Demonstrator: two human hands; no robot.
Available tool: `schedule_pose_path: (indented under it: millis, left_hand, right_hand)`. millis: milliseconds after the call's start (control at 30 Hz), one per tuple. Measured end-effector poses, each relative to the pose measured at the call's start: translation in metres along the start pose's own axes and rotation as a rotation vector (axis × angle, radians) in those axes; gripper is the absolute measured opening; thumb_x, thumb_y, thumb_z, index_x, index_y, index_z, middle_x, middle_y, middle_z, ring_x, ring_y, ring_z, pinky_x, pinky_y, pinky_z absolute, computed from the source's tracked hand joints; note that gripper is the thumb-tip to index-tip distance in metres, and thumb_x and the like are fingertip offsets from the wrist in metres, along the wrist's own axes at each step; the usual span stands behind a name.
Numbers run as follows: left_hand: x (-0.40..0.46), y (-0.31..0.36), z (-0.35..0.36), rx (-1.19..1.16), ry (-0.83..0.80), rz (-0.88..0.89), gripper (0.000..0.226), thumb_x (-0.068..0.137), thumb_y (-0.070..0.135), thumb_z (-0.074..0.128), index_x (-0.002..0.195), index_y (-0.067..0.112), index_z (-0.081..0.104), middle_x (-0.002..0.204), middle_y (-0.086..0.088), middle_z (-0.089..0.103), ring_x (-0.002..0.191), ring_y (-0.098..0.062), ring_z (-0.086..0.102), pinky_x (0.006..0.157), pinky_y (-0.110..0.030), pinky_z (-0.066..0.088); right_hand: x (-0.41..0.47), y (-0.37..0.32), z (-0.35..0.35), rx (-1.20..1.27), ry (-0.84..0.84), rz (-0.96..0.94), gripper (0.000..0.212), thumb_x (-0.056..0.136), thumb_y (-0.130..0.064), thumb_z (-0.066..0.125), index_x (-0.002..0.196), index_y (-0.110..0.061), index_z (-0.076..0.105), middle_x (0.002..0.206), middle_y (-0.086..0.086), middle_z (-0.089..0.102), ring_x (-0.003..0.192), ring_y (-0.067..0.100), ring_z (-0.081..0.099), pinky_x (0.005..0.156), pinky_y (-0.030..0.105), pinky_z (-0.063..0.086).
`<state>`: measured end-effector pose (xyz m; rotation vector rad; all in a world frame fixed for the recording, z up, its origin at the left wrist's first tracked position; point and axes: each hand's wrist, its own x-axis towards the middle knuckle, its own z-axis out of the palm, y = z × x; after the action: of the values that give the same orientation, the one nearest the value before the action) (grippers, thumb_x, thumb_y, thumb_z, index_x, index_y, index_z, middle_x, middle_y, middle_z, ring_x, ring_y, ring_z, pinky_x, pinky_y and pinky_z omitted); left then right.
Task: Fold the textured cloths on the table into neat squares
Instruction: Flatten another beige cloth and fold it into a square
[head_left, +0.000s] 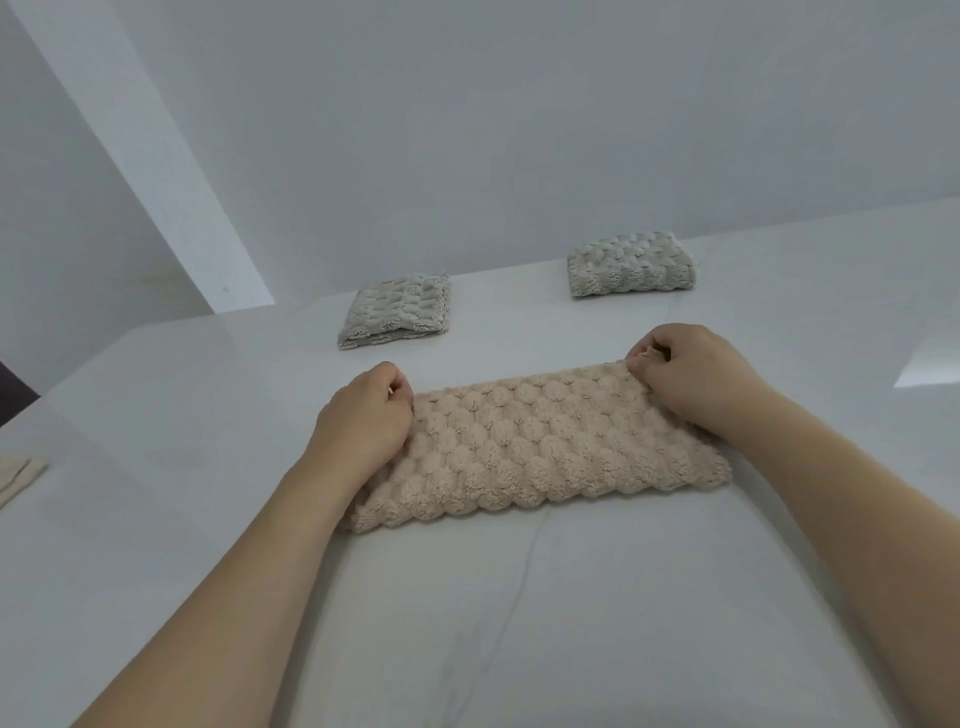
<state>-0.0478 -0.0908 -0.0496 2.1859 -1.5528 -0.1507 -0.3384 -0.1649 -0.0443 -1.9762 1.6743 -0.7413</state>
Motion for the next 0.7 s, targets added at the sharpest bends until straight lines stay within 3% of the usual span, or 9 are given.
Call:
schedule_pose_path:
  millis: [67, 167, 267, 333, 400, 467, 700]
  left_hand:
    - [-0.001, -0.001, -0.002, 0.076, 0.025, -0.007, 0.017, 0.096, 0.020, 0.039, 0.088, 0.024, 0.053, 0.084, 0.007, 0.062, 0.082, -0.020, 0.058, 0.070, -0.035, 0.041]
    - [-0.001, 0.006, -0.009, 0.217, 0.062, -0.018, 0.018, 0.094, 0.018, 0.040, 0.101, 0.023, 0.056, 0.108, 0.002, 0.059, 0.105, -0.026, 0.053, 0.088, -0.040, 0.036]
    - [-0.011, 0.030, -0.015, 0.074, 0.165, 0.059, 0.028, 0.096, 0.018, 0.041, 0.119, 0.018, 0.056, 0.129, -0.004, 0.051, 0.121, -0.027, 0.045, 0.103, -0.042, 0.034]
    - [-0.027, 0.051, -0.006, -0.094, 0.069, 0.149, 0.033, 0.101, 0.026, 0.037, 0.126, 0.018, 0.056, 0.136, -0.003, 0.051, 0.127, -0.023, 0.045, 0.108, -0.040, 0.033]
    - [-0.043, 0.060, 0.015, 0.047, -0.138, 0.206, 0.048, 0.104, 0.040, 0.025, 0.146, 0.023, 0.040, 0.155, 0.001, 0.036, 0.143, -0.019, 0.030, 0.118, -0.044, 0.018]
    - [-0.043, 0.058, 0.029, 0.229, -0.250, 0.187, 0.057, 0.103, 0.047, 0.014, 0.156, 0.028, 0.016, 0.165, 0.006, 0.011, 0.151, -0.016, 0.007, 0.122, -0.048, 0.001]
    - [-0.042, 0.057, 0.030, 0.293, -0.252, 0.201, 0.058, 0.103, 0.045, 0.011, 0.158, 0.026, 0.007, 0.166, 0.005, 0.004, 0.152, -0.019, 0.000, 0.121, -0.049, -0.003]
  right_hand:
    - [-0.001, 0.000, 0.002, -0.039, 0.026, -0.002, 0.013, 0.092, -0.022, 0.054, 0.094, -0.019, 0.067, 0.094, -0.002, 0.066, 0.096, 0.023, 0.058, 0.086, 0.035, 0.045]
    - [-0.005, -0.010, -0.001, -0.209, 0.075, -0.017, 0.027, 0.093, -0.023, 0.047, 0.115, -0.020, 0.062, 0.120, 0.007, 0.058, 0.113, 0.029, 0.051, 0.098, 0.040, 0.038]
    - [-0.014, -0.037, 0.003, -0.236, -0.002, -0.033, 0.039, 0.097, -0.026, 0.036, 0.132, -0.015, 0.049, 0.137, 0.011, 0.045, 0.126, 0.032, 0.040, 0.104, 0.043, 0.030]
    - [-0.024, -0.046, 0.018, -0.341, -0.163, -0.069, 0.045, 0.100, -0.033, 0.024, 0.139, -0.016, 0.039, 0.149, 0.011, 0.032, 0.140, 0.031, 0.025, 0.113, 0.050, 0.017]
    - [-0.034, -0.040, 0.034, -0.524, -0.237, -0.112, 0.055, 0.101, -0.041, 0.013, 0.151, -0.019, 0.022, 0.161, 0.006, 0.008, 0.148, 0.027, -0.002, 0.116, 0.054, -0.008]
    - [-0.037, -0.031, 0.037, -0.586, -0.201, -0.116, 0.061, 0.099, -0.047, 0.007, 0.155, -0.023, 0.007, 0.163, 0.003, -0.005, 0.148, 0.023, -0.014, 0.113, 0.053, -0.019]
    - [-0.035, -0.033, 0.035, -0.627, -0.273, -0.088, 0.062, 0.099, -0.047, 0.005, 0.155, -0.020, -0.001, 0.162, 0.007, -0.008, 0.149, 0.025, -0.011, 0.117, 0.049, -0.014]
